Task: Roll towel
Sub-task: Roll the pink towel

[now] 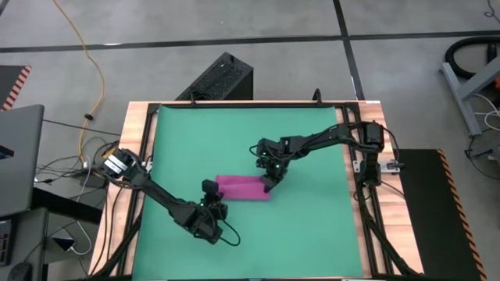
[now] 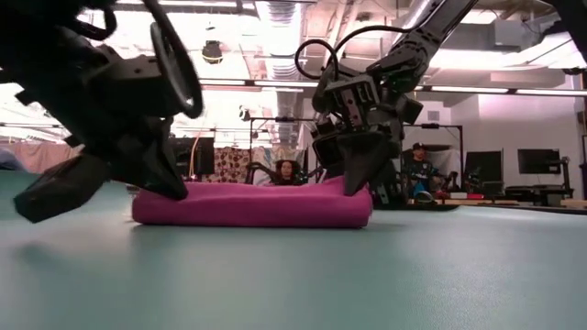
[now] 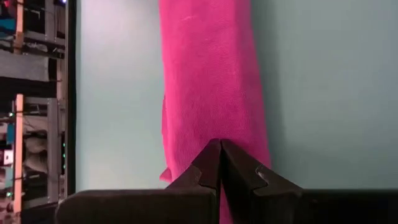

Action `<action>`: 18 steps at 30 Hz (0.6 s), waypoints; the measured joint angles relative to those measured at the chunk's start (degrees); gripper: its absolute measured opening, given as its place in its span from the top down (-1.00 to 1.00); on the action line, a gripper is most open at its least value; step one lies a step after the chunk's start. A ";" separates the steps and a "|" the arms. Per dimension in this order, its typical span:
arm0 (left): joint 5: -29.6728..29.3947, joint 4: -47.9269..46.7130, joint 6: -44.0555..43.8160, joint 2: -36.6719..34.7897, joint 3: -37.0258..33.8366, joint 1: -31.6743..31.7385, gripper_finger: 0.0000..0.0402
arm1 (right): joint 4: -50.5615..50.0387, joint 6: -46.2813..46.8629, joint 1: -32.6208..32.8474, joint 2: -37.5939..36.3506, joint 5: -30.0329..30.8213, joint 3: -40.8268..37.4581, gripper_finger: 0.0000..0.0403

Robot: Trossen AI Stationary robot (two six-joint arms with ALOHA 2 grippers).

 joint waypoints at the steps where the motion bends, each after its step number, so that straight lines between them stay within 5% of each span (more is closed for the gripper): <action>1: 0.18 0.02 0.00 0.00 0.00 0.39 1.00 | -0.84 -0.19 0.02 0.00 0.79 0.00 0.93; 18: 5.88 9.23 -1.66 -0.61 -7.04 3.76 1.00 | -3.88 -10.03 2.10 -0.13 15.62 0.07 0.73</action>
